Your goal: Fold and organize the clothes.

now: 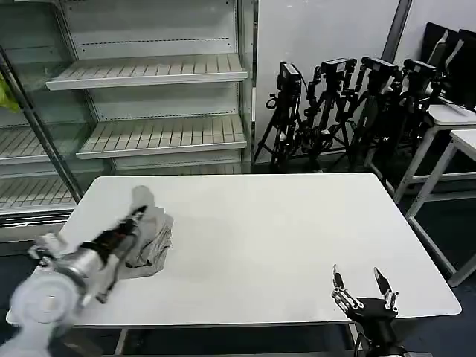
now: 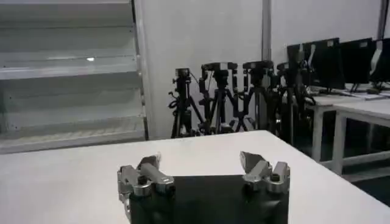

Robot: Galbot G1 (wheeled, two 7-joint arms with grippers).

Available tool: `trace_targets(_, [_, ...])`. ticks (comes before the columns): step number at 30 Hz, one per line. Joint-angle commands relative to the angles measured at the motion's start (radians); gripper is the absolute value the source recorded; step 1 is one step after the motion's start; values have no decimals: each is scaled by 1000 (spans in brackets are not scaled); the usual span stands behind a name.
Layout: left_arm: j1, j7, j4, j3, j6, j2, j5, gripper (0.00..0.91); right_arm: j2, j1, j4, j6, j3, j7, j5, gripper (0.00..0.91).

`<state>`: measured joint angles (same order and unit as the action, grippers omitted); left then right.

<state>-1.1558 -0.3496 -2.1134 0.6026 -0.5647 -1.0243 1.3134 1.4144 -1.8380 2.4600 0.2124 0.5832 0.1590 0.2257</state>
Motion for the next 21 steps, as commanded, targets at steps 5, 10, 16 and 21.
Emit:
trace_targets(5, [220, -58, 181, -553, 16, -384, -402, 20, 32, 9, -12, -8, -11, -1, -12, 907])
trace_targets(10, [274, -68, 328, -604, 43, -458, -447, 20, 26, 12, -23, -12, -7, -1, -4, 907])
trace_targets(16, [302, -66, 398, -633, 55, -520, -503, 403, 20, 27, -28, -7, -6, 1, 3, 907])
trace_targets(21, [315, -37, 424, -648, 86, -550, -556, 907, 11, 39, -31, -3, -6, 3, 7, 907])
